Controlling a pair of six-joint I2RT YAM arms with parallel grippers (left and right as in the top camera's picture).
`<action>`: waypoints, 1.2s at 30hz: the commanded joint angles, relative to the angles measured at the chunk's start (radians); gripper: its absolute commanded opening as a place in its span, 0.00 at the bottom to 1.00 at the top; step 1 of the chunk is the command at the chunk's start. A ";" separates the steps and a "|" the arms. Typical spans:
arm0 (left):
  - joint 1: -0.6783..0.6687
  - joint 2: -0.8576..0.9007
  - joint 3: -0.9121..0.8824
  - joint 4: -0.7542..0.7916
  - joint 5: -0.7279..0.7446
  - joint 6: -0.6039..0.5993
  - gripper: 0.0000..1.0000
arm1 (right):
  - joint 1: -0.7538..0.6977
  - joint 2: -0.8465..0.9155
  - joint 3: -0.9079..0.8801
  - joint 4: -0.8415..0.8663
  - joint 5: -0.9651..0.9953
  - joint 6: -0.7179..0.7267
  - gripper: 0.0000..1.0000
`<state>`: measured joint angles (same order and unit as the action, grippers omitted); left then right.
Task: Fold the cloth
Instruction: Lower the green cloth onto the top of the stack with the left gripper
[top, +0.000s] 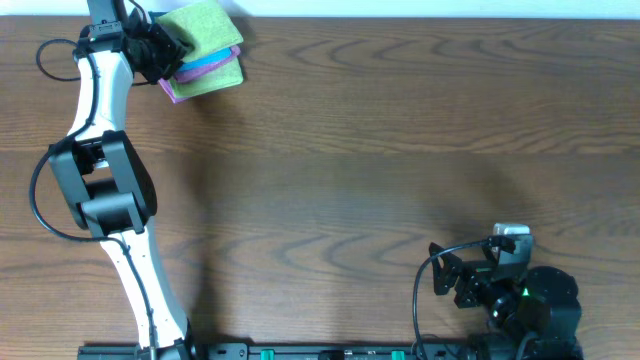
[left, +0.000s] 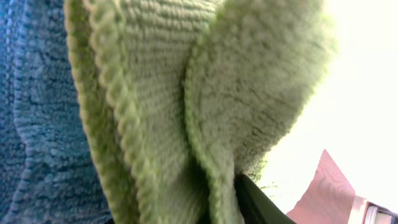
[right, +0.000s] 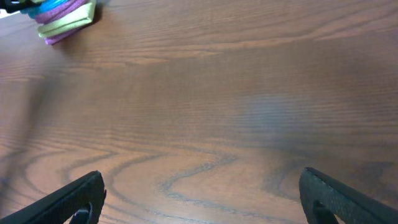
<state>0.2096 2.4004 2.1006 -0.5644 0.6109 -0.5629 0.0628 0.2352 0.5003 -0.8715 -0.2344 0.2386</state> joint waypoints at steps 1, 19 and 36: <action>0.006 -0.020 0.031 0.023 0.008 -0.031 0.36 | -0.007 -0.006 -0.004 -0.002 0.002 0.016 0.99; 0.016 -0.067 0.031 0.021 0.029 0.018 0.54 | -0.007 -0.006 -0.004 -0.001 0.002 0.016 0.99; 0.026 -0.093 0.031 -0.047 0.029 0.069 0.62 | -0.007 -0.006 -0.004 -0.001 0.002 0.016 0.99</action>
<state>0.2291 2.3421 2.1006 -0.6044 0.6323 -0.5190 0.0628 0.2352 0.5003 -0.8715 -0.2344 0.2386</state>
